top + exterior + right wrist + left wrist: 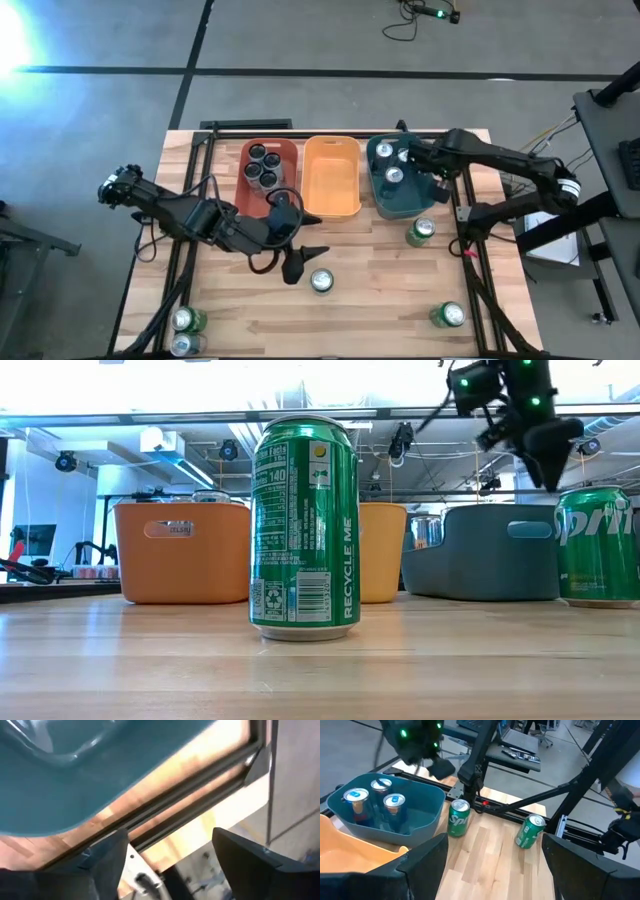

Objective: Sort soda cans
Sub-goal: Adjust the blue bin

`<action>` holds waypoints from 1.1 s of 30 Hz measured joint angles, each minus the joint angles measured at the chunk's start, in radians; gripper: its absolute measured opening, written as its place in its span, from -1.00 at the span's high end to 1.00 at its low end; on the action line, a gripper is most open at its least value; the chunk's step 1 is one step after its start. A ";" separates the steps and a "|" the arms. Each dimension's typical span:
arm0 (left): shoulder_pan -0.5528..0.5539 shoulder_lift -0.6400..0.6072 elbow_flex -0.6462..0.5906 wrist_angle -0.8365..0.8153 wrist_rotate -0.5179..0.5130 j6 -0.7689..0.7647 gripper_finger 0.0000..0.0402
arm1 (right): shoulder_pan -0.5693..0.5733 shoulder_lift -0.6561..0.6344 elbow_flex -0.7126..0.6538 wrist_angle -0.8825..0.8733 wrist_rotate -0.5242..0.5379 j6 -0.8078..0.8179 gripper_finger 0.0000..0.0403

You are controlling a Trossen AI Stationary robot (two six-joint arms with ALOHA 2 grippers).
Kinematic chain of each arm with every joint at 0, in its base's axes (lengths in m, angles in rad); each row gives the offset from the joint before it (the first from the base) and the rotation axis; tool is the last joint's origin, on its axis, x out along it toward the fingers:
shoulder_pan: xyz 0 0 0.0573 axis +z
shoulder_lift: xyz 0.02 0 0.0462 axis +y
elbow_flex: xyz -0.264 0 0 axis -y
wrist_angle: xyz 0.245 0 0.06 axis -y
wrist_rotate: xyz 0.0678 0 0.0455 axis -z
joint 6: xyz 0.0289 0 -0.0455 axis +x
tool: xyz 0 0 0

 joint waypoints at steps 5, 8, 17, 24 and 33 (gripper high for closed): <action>0.000 0.000 0.000 0.001 0.000 0.003 -0.53 | 0.000 0.000 -0.103 0.035 -0.006 0.115 -0.23; 0.000 0.000 0.000 0.004 0.000 0.002 -0.53 | 0.000 0.000 -0.136 0.085 -0.035 0.154 -0.15; 0.000 0.000 0.000 0.004 0.000 -0.007 -0.53 | 0.000 0.000 -0.092 0.109 -0.151 0.160 -0.09; 0.000 0.000 0.000 0.003 0.000 -0.005 -0.53 | 0.000 0.000 -0.035 0.103 -0.171 0.149 -0.09; 0.000 0.000 0.000 0.002 -0.003 -0.008 -0.53 | 0.000 -0.001 -0.074 0.075 -0.122 0.224 -0.09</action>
